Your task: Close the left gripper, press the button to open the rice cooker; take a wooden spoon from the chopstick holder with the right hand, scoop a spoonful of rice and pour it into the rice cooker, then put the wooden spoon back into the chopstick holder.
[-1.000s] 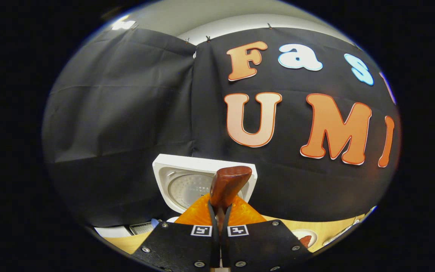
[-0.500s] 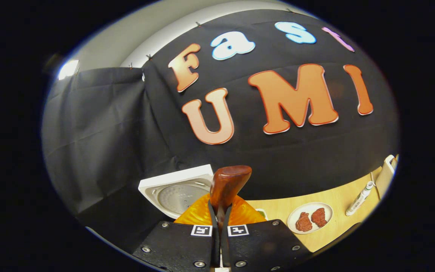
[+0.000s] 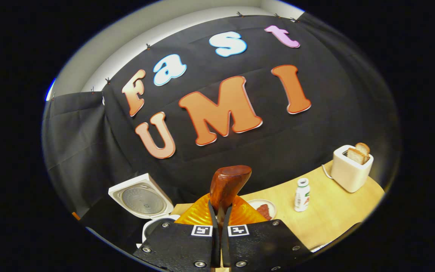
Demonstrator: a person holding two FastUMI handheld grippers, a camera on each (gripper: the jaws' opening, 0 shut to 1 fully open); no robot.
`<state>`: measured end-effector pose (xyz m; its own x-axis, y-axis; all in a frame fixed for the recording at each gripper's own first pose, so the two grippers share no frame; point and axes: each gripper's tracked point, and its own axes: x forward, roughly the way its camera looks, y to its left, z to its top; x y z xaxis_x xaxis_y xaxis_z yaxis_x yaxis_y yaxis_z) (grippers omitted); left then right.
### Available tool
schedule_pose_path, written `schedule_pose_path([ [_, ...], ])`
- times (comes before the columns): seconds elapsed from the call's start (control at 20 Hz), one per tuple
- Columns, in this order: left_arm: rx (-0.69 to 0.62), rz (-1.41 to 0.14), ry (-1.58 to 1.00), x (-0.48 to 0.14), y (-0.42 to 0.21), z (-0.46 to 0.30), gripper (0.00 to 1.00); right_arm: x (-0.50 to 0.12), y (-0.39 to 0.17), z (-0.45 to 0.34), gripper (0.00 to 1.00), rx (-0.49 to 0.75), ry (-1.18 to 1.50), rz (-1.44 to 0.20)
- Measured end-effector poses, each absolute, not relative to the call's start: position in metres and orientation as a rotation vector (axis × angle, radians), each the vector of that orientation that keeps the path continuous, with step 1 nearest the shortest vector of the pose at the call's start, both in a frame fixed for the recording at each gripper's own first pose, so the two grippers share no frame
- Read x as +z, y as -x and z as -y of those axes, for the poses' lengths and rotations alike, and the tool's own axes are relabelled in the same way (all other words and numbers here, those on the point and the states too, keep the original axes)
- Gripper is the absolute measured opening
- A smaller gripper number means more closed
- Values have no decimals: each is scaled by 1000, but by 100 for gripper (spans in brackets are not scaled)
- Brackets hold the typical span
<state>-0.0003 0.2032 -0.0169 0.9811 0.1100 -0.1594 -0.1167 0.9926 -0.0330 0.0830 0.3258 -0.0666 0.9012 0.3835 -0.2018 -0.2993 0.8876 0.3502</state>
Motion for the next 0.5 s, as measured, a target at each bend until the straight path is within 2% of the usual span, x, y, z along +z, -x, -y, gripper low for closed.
schedule_pose_path([
  [0.5,59,-153,41,-12,-7,-168,100,-106,-49,-157,1,124,-325,-294],
])
